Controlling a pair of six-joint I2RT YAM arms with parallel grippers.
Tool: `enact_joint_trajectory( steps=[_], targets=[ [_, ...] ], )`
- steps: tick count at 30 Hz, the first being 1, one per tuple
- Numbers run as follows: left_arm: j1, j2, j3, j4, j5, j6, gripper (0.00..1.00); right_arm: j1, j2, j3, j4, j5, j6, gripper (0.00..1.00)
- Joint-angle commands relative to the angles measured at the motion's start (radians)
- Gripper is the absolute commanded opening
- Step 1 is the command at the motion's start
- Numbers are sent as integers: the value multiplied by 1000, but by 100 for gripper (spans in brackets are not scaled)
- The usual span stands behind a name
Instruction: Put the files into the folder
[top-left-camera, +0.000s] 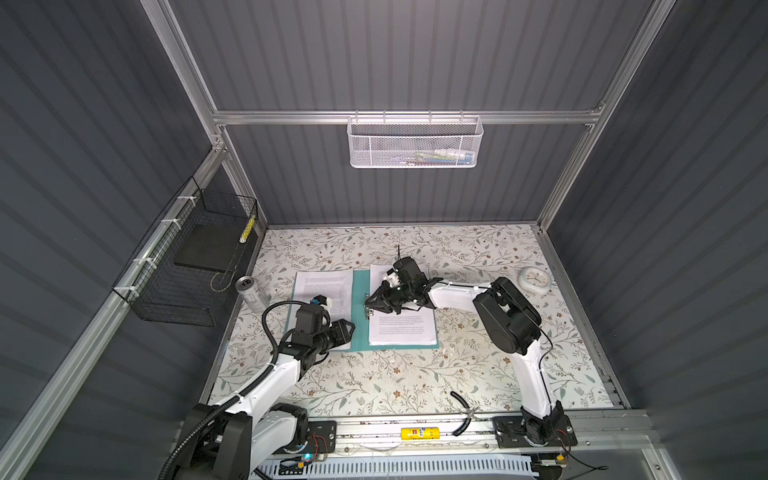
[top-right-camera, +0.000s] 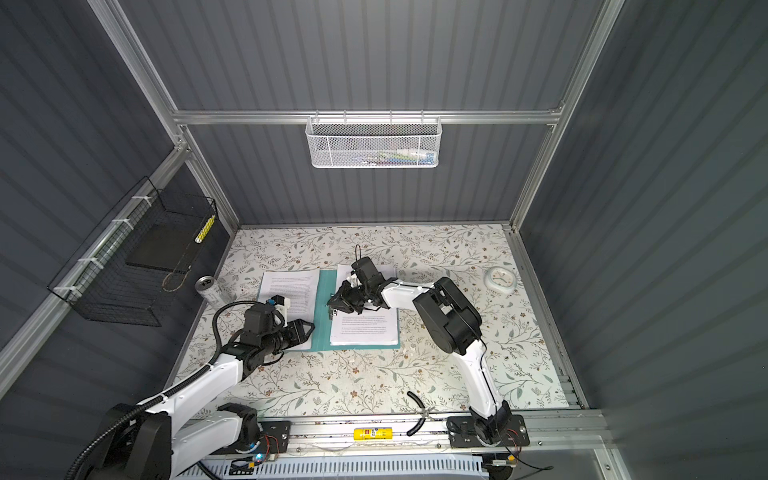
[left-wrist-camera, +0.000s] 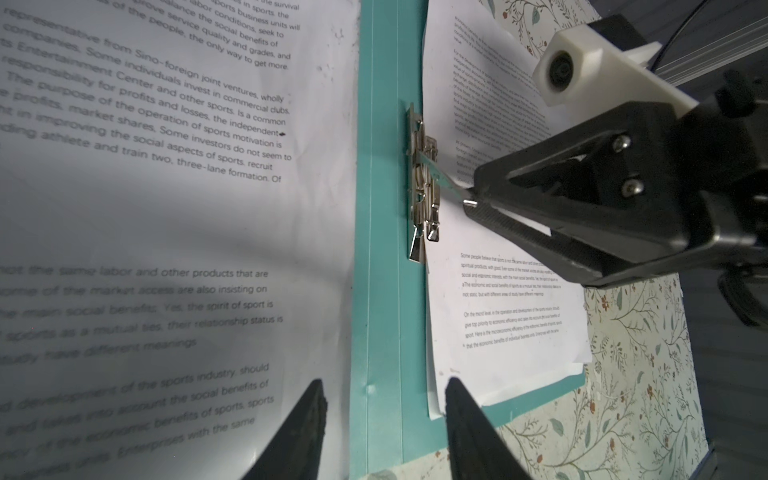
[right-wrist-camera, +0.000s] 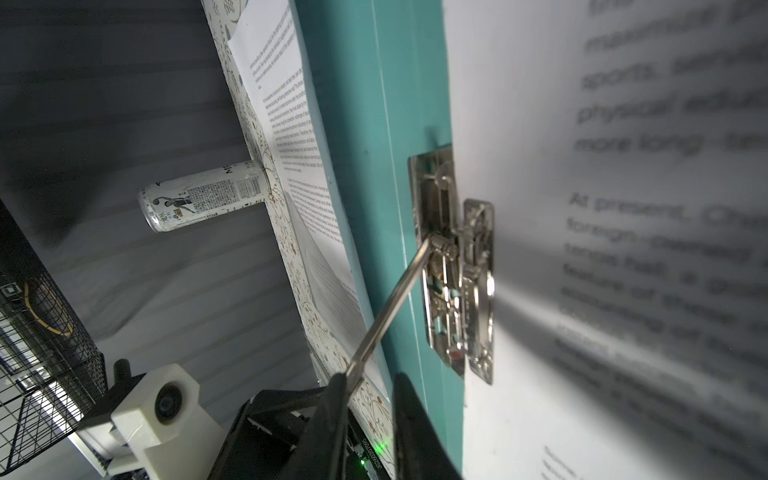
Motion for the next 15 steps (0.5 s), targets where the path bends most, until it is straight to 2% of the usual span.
enact_joint_trajectory(
  steps=[1, 15],
  targets=[
    [1, 4, 7, 4, 4, 25, 48, 6, 15, 25, 1, -14, 0, 23],
    [3, 2, 7, 5, 6, 27, 48, 14, 31, 35, 15, -25, 3, 21]
  ],
)
